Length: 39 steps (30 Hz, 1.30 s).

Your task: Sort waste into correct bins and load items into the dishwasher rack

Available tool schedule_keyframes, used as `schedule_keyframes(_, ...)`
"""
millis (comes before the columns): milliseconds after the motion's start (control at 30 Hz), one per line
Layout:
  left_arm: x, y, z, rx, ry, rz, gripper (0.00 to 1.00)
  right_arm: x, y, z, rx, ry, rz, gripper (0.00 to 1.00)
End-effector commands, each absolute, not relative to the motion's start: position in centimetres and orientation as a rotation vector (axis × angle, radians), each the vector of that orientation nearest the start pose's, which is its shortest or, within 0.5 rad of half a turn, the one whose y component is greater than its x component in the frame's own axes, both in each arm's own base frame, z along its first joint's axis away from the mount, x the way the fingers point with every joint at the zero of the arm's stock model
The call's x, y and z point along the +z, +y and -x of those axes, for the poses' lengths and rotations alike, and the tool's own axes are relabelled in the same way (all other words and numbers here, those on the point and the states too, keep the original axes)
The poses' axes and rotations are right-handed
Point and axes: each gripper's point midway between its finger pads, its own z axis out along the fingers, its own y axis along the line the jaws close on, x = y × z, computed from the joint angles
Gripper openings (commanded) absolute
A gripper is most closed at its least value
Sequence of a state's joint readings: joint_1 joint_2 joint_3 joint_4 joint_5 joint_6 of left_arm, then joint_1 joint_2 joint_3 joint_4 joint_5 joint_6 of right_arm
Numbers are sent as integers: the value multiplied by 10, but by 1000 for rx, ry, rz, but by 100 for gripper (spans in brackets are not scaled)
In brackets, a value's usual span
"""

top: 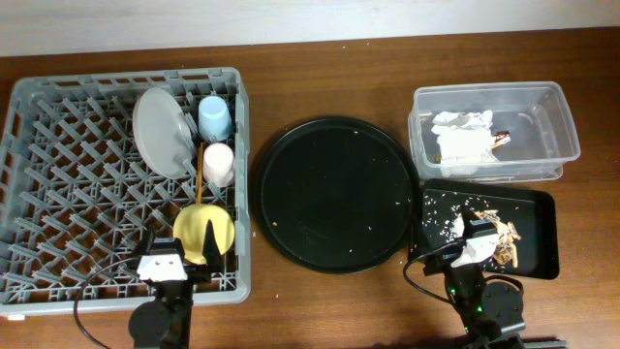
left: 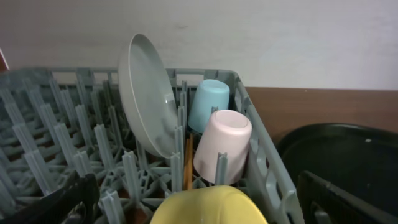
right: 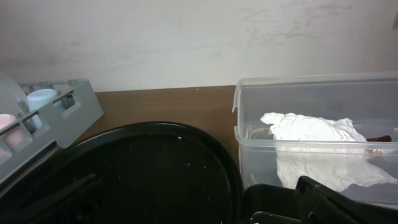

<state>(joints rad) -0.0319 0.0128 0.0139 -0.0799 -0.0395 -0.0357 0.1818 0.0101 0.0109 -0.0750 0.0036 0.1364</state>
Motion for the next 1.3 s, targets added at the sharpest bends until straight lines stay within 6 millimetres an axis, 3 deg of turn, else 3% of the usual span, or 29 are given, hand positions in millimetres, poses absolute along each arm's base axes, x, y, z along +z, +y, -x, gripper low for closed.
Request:
schedule_keyframes(0,157,-1,-246,46,1648,-43,99,155,40,-243,232,1655,10,99)
schedule_keyframes(1267,156,-4,-246,33,1650,-55,99,155,40,-243,232,1655,10,99)
